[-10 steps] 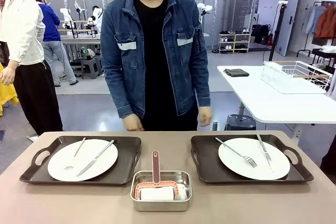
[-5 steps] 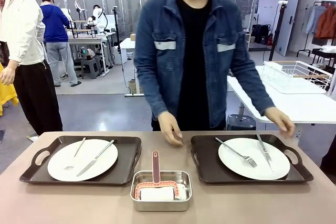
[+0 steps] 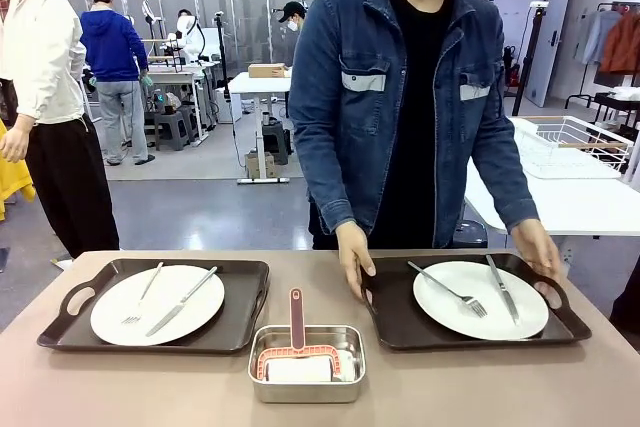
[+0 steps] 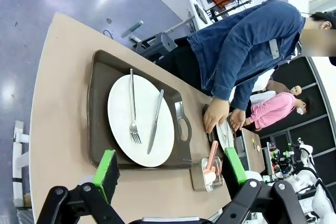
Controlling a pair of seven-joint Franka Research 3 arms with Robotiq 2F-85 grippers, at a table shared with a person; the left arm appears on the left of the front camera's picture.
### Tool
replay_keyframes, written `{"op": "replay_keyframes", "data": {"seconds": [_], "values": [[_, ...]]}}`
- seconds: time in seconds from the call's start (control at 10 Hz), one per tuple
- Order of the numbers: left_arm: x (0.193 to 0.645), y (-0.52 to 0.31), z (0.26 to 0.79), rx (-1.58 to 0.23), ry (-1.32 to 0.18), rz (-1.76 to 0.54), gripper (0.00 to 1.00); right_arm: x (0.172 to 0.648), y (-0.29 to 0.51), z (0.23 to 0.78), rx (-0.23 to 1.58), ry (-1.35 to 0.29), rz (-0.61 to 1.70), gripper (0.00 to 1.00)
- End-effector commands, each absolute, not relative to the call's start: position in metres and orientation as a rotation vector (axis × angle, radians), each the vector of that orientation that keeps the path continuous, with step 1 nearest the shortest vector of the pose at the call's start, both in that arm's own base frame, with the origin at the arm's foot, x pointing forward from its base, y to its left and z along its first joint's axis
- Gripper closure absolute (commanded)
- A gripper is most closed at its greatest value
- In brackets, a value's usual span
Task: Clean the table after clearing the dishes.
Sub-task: When the left (or right) Handle tray is removed, use the left hand (or right hand) to clean the left (or right) side of the table with the Lint Roller.
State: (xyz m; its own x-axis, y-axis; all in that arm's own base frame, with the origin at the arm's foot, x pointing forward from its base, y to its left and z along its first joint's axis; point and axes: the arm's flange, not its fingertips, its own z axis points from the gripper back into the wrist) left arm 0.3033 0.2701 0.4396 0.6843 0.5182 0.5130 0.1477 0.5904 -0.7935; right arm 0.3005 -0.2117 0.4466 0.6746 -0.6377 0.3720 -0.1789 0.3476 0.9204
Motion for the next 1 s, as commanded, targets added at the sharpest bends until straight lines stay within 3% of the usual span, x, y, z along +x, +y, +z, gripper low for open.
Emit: {"op": "replay_keyframes", "data": {"seconds": [0.0, 0.9], "values": [[0.3011, 0.2731, 0.4395, -0.942, -0.826, 0.229, 0.0, 0.3001, -0.2105, 0.4478, 1.209, -0.834, -0.325, 0.0], [0.3011, 0.2731, 0.4395, -0.942, -0.826, 0.229, 0.0, 0.3001, -0.2105, 0.4478, 1.209, -0.834, -0.325, 0.0]]}}
